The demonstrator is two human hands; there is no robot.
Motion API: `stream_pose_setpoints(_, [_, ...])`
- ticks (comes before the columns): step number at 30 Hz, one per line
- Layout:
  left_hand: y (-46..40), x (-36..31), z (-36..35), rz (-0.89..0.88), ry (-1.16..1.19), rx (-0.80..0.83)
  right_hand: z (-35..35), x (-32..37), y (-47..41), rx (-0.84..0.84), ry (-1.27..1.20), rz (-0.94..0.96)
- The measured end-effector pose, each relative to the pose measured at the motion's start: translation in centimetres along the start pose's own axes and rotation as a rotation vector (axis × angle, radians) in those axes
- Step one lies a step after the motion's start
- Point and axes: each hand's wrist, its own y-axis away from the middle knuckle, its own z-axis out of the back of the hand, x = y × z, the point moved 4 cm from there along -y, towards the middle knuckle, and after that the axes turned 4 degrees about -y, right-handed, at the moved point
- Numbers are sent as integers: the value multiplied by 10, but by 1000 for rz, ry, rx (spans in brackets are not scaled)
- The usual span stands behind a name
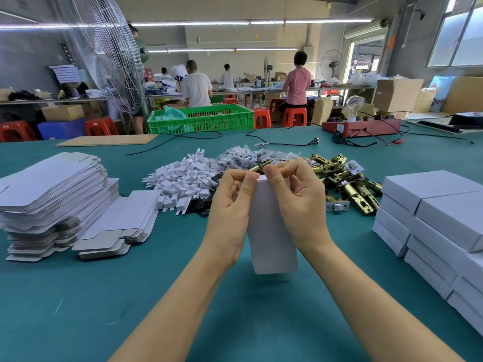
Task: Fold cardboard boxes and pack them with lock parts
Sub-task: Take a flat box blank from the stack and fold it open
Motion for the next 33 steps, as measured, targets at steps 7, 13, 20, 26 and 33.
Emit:
stream_pose_setpoints(7, [-4,4,2,75,0,-67,-4,-8,2,-5,36,-128])
stream_pose_setpoints(13, [-2,-7,6,-67,-144,-116,-7,-5,-5,51,210,-239])
stream_pose_setpoints(20, [8,-32,3,-611,-641,-15,-1,-8,-3,388,66,-942])
stream_pose_setpoints(26, [9,-1,7,-448,-684,-195,12,-19,-15,292,-253,-879])
stream_pose_setpoints(33, [-9,43,28,75,-152,8,18,-42,-5,406,-175,-852])
